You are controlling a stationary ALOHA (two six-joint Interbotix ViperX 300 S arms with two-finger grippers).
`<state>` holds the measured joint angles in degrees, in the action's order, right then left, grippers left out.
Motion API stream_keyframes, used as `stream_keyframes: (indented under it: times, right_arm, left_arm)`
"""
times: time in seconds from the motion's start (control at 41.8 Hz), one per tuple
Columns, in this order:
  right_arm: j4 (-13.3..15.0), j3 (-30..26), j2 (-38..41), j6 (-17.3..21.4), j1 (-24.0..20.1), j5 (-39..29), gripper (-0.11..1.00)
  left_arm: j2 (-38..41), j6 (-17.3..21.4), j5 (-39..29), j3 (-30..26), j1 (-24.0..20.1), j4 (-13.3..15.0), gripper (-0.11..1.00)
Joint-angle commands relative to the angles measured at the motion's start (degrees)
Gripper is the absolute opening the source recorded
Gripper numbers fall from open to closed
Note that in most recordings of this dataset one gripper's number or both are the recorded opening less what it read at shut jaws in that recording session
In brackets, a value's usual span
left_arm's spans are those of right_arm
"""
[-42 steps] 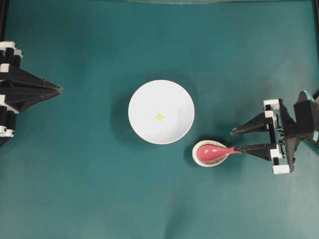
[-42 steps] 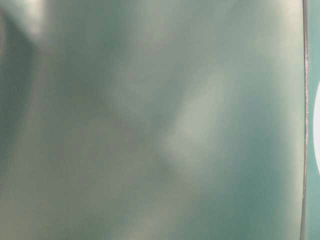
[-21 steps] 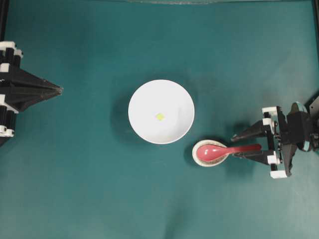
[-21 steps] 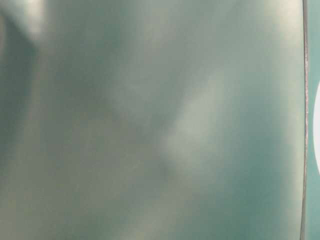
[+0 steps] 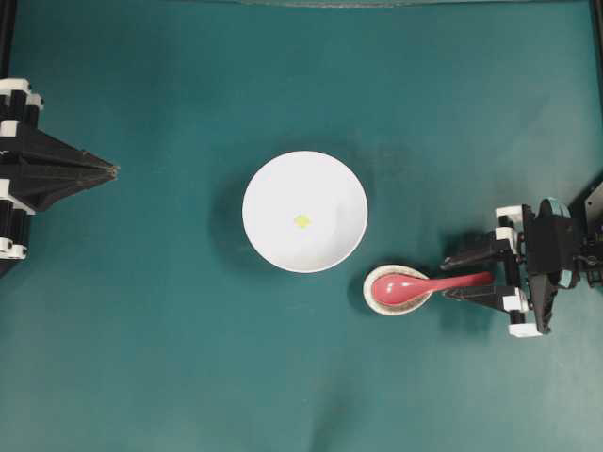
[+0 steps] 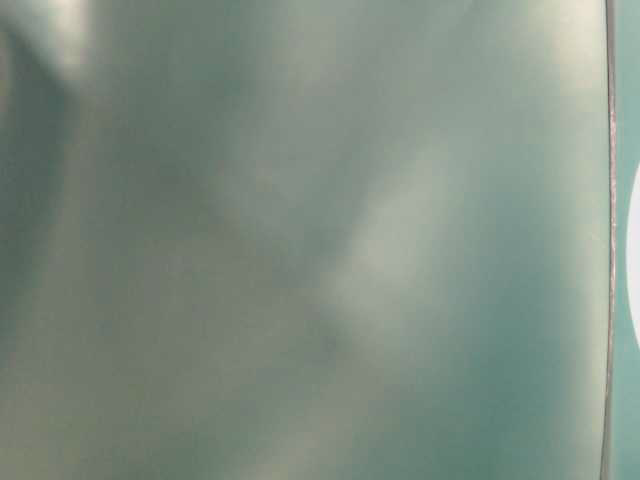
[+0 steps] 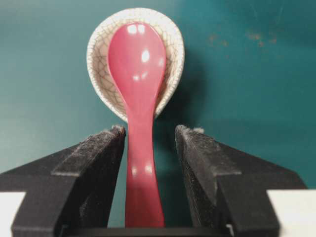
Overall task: Scoop the yellow hexagonal prism block from the bowl with a spoon using the right arm.
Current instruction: 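Close the right gripper on the red spoon handle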
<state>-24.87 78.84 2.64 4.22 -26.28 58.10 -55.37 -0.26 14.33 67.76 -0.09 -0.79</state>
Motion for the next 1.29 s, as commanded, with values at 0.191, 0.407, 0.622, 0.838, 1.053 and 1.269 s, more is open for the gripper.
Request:
stream_keyframes:
  times: [0.191,0.407,0.622,0.838,1.053,1.269]
  right_arm:
    - [-0.1,-0.4,-0.4,0.2,-0.2,0.3,0.48]
    - [0.2,-0.6,-0.4,0.1,-0.2,0.3,0.42]
    - [0.4,-0.9,-0.4,0.1,-0.2,0.4,0.28]
    - [0.4,-1.3,-0.4,-0.1,-0.2,0.4,0.23]
    - [0.5,-2.4,-1.7,-0.6,-0.2,-0.1,0.23]
    - [0.6,-2.9,-7.2,-2.1,-0.2,-2.9,0.23]
  left_arm:
    - [0.5,0.0,-0.1,-1.0,-0.1,-0.2,0.00]
    - [0.5,0.0,-0.2,-1.0,0.0,-0.2,0.00]
    - [0.5,0.0,-0.2,-1.0,0.0,-0.2,0.00]
    - [0.5,0.0,-0.8,-1.0,0.0,-0.3,0.00]
    - [0.5,0.0,-0.8,-1.0,0.0,-0.2,0.00]
    - [0.2,0.0,-0.8,-1.1,0.0,-0.2,0.00]
